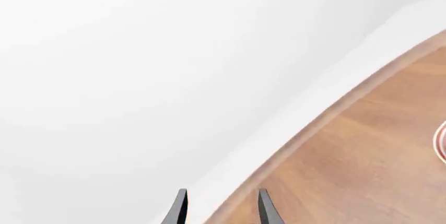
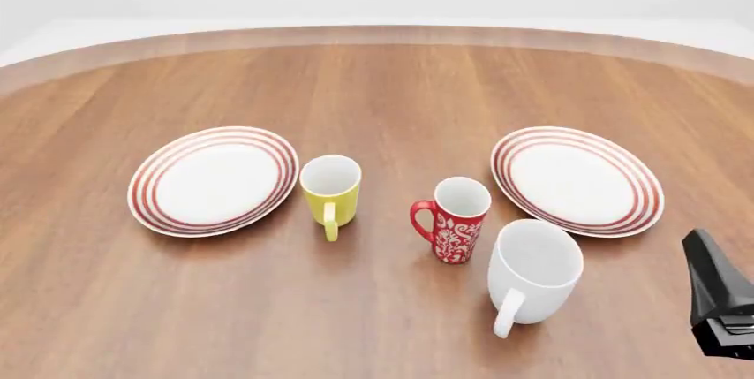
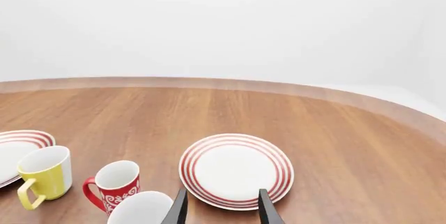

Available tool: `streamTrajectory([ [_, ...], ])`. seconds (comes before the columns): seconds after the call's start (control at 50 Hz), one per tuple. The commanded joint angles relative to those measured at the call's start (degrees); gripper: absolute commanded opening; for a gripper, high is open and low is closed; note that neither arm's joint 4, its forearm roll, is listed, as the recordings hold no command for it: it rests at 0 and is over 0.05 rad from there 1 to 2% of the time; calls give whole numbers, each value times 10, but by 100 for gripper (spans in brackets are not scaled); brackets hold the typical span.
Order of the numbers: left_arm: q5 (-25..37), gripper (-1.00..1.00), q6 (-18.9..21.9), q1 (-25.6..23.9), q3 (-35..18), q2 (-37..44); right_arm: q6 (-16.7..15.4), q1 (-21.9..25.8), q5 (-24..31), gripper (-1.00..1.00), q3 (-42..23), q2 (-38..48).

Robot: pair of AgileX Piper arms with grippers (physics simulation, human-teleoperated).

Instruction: Put the red mug on the left plate.

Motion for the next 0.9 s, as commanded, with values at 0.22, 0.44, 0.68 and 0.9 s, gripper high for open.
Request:
streamTrajectory([
  [0.22,69,100,104,-31,-166,201,0,0,0,100,0,0],
  [0.44,168,100,90,-33,-224,285,0,0,0,100,0,0],
  [0.68,246,100,66,-34,-316,359,0,0,0,100,0,0],
  [0.9,304,100,32,-36,-417,450,0,0,0,100,0,0],
])
